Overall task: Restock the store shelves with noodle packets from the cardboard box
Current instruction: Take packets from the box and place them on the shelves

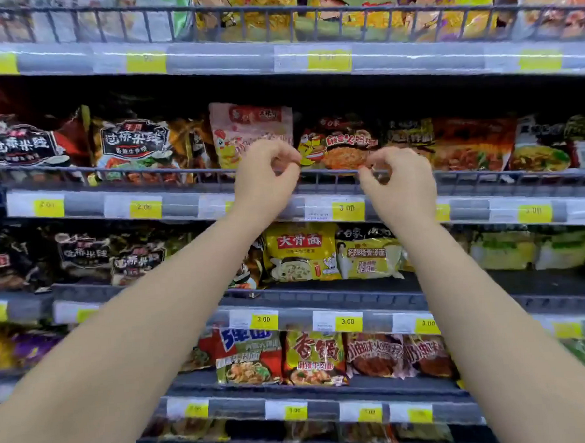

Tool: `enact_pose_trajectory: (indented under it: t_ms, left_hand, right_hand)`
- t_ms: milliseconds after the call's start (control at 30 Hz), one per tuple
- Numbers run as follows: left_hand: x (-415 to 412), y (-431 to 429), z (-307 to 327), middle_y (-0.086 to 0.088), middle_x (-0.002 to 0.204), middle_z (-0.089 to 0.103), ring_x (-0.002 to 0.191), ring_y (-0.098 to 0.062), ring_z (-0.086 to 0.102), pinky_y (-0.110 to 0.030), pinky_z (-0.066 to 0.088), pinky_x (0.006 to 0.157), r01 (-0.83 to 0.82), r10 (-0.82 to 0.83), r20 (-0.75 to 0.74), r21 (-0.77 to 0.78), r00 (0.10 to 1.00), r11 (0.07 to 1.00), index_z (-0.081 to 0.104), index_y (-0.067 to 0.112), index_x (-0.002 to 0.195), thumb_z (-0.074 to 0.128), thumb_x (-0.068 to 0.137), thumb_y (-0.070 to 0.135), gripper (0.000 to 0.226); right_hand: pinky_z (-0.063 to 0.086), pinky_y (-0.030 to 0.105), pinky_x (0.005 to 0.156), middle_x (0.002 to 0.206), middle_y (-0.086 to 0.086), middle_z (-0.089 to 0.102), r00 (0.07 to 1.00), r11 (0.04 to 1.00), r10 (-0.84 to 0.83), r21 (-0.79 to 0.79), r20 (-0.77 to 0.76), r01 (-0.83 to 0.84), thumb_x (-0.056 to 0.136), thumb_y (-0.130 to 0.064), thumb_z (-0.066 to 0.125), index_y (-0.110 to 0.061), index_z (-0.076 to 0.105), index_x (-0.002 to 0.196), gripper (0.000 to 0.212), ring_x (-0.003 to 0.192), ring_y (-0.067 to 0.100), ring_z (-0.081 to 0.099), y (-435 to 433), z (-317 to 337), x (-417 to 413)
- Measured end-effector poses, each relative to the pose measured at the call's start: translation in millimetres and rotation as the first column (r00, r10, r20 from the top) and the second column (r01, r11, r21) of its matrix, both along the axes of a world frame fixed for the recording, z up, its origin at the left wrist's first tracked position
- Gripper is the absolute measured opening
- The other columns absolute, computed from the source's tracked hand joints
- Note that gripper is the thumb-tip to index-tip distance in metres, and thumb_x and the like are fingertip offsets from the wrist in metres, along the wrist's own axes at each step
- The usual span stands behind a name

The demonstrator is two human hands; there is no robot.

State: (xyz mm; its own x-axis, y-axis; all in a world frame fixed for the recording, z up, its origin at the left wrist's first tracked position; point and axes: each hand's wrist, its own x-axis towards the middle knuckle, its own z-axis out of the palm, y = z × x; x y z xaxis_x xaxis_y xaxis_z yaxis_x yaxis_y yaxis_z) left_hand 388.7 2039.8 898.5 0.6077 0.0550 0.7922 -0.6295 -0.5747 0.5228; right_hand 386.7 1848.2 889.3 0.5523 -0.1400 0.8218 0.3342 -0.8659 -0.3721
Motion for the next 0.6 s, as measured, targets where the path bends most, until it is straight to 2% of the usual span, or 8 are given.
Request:
enact_pose_trajectory:
  t_ms: [33, 100, 200, 267, 333, 467, 600]
  left_hand:
    - [-10, -3, -14, 0.015, 0.087, 0.054, 0.074, 0.002, 0.051, -0.004, 0.040, 0.069, 0.037, -0.036, 0.019, -0.055, 0.999, 0.998, 0.062, 0.019, 0.084, 0.056, 0.083, 0.004, 0.016]
    - [-30, -4, -47, 0.019, 0.086, 0.051, 0.075, 0.003, 0.051, -0.003, 0.039, 0.068, 0.043, -0.050, -0.033, -0.175, 0.998, 0.984, 0.059, 0.021, 0.085, 0.056, 0.083, 0.003, 0.018]
    - [-59, 2, -108, 0.017, 0.083, 0.055, 0.075, 0.000, 0.053, -0.015, 0.043, 0.070, -0.015, -0.068, -0.238, -0.332, 0.969, 0.943, 0.059, 0.024, 0.083, 0.056, 0.082, 0.001, 0.024]
    - [-84, 10, -151, 0.018, 0.086, 0.055, 0.077, -0.002, 0.054, -0.020, 0.044, 0.069, -0.084, -0.077, -0.420, -0.352, 0.904, 0.932, 0.058, 0.025, 0.084, 0.057, 0.083, 0.001, 0.024]
    - [-118, 18, -193, 0.012, 0.088, 0.056, 0.079, -0.010, 0.055, -0.018, 0.044, 0.065, -0.132, -0.125, -0.553, -0.402, 0.824, 0.906, 0.057, 0.024, 0.085, 0.060, 0.084, 0.001, 0.023]
    - [-196, 31, -265, 0.006, 0.089, 0.056, 0.083, -0.013, 0.056, -0.018, 0.044, 0.067, -0.220, -0.181, -0.724, -0.422, 0.665, 0.880, 0.059, 0.026, 0.086, 0.065, 0.085, 0.006, 0.021]
    - [-280, 32, -324, 0.002, 0.087, 0.058, 0.076, -0.013, 0.056, -0.017, 0.042, 0.059, -0.347, -0.226, -0.806, -0.464, 0.547, 0.815, 0.059, 0.026, 0.083, 0.063, 0.086, 0.005, 0.022]
  right_hand:
    - [0.044, 0.033, 0.075, 0.097, 0.001, 0.062, 0.997, 0.997, 0.071, 0.032, 0.003, -0.072, 0.089, -0.035, 0.055, -0.021, 0.064, 0.104, 0.023, 0.097, 0.024, 0.054, 7, -15, -11]
    - [0.040, 0.030, 0.065, 0.086, -0.001, 0.055, 0.984, 0.982, 0.169, 0.095, -0.063, -0.163, 0.088, -0.032, 0.056, -0.021, 0.061, 0.099, 0.017, 0.083, 0.018, 0.051, 20, -47, -32]
    - [0.035, 0.029, 0.062, 0.079, -0.002, 0.052, 0.939, 0.955, 0.275, 0.169, -0.207, -0.242, 0.087, -0.029, 0.057, -0.025, 0.055, 0.090, 0.006, 0.076, 0.013, 0.047, 36, -104, -67]
    - [0.038, 0.029, 0.061, 0.076, -0.005, 0.052, 0.888, 0.933, 0.338, 0.234, -0.312, -0.273, 0.087, -0.028, 0.057, -0.026, 0.054, 0.089, 0.004, 0.077, 0.013, 0.048, 41, -143, -89]
    - [0.040, 0.029, 0.061, 0.077, -0.005, 0.053, 0.819, 0.915, 0.381, 0.304, -0.429, -0.266, 0.087, -0.025, 0.057, -0.025, 0.056, 0.091, 0.004, 0.072, 0.017, 0.053, 44, -181, -112]
    - [0.044, 0.031, 0.068, 0.084, -0.001, 0.055, 0.647, 0.881, 0.469, 0.373, -0.601, -0.292, 0.088, -0.024, 0.058, -0.026, 0.055, 0.096, 0.009, 0.073, 0.016, 0.054, 47, -254, -169]
    - [0.039, 0.024, 0.062, 0.073, -0.005, 0.051, 0.491, 0.836, 0.547, 0.480, -0.679, -0.267, 0.088, -0.016, 0.060, -0.021, 0.056, 0.096, 0.010, 0.061, 0.006, 0.047, 42, -312, -241]
